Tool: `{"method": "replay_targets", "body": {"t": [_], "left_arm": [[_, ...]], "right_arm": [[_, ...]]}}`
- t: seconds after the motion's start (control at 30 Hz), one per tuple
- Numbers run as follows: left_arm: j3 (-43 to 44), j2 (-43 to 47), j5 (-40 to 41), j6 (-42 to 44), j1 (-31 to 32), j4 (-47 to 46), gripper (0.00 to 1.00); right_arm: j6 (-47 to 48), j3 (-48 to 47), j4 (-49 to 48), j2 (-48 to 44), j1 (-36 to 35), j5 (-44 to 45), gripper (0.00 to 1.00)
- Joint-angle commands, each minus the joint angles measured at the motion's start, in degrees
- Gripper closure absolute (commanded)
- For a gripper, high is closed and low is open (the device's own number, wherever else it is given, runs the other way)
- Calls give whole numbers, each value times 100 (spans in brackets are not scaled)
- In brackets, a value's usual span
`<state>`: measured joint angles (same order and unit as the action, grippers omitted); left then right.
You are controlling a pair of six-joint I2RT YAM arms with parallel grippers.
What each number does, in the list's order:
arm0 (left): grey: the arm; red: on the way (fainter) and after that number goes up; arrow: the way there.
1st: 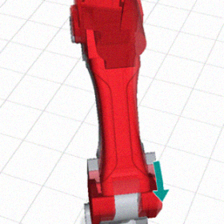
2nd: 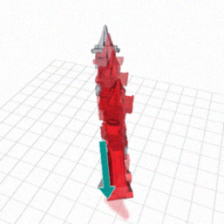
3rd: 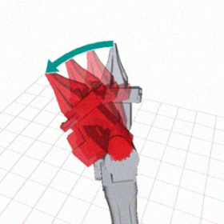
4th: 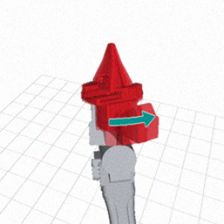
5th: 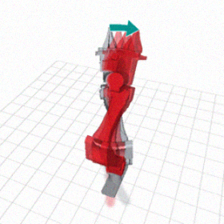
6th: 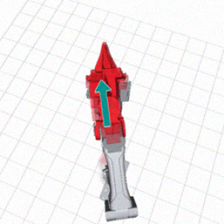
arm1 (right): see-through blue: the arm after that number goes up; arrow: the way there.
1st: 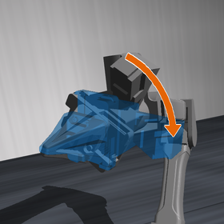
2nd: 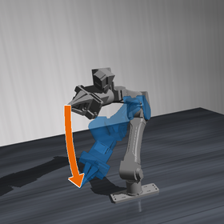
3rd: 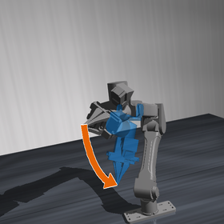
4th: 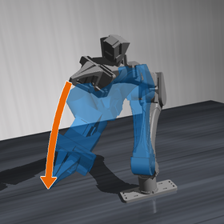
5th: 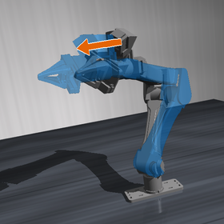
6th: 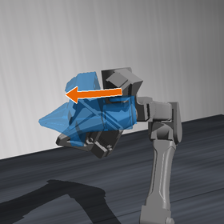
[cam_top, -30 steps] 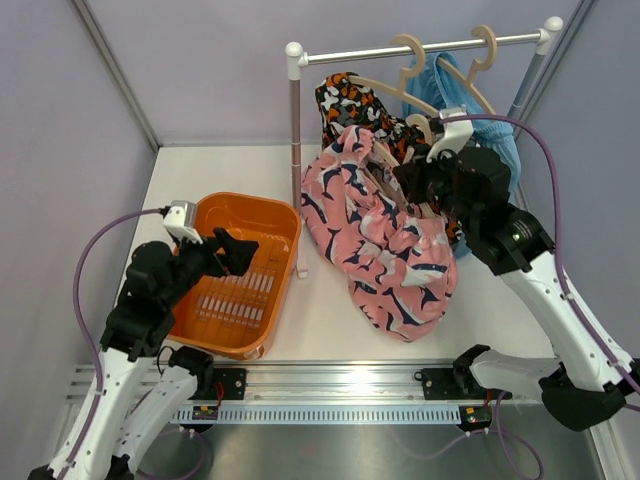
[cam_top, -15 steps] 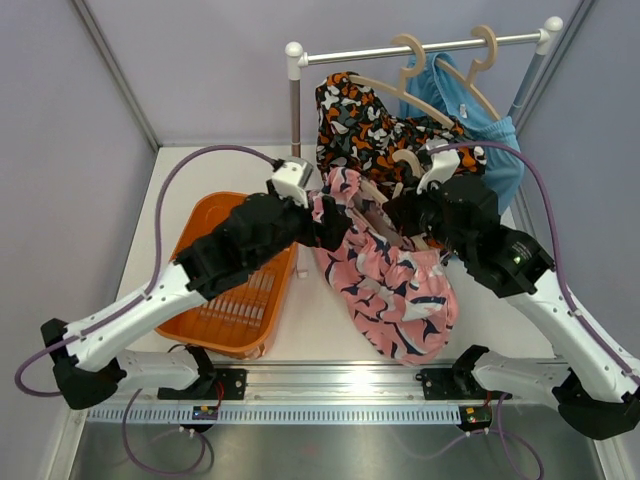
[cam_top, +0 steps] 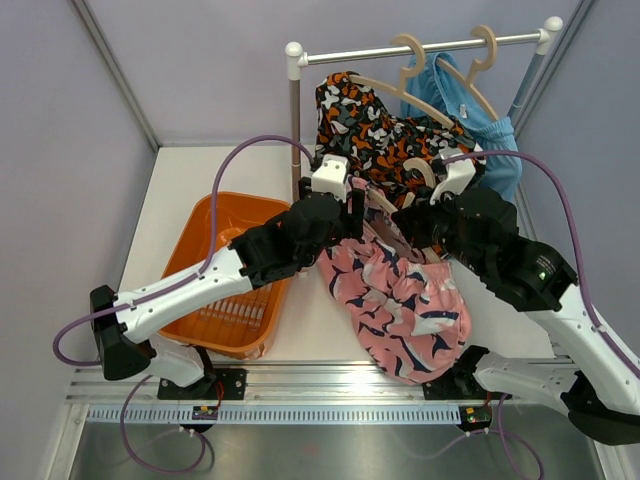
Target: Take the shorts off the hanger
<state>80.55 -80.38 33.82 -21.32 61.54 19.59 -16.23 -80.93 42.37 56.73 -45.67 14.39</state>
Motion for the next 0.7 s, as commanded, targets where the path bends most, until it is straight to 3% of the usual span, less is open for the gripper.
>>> {"method": "replay_targets", "body": {"t": [0.0,0.07,0.1,0.17,0.2,0.3,0.67], "left_arm": [[259,-180,493,-4,7,-316,30],[233,-233,511,14,7,-360,41],[215,-241,502,31,7,-421,53],[233,-276,476,110,-1,-456,65],[268,-285,493,145,-10,-465,80],[329,-303,581,225,-89,-474,100],[540,-478,459,383,-836,-632,100]], "right_arm": [[-161,-292,-27,-180,-100,152,100],[-179,-310,17,-232,-100,152,100],[-179,-319,43,-250,-109,143,100],[-196,-354,148,-268,-109,143,100],[-205,-354,175,-285,-117,134,100],[-249,-310,254,-399,-118,64,100],[-381,-284,1027,-830,-144,-586,100]]}}
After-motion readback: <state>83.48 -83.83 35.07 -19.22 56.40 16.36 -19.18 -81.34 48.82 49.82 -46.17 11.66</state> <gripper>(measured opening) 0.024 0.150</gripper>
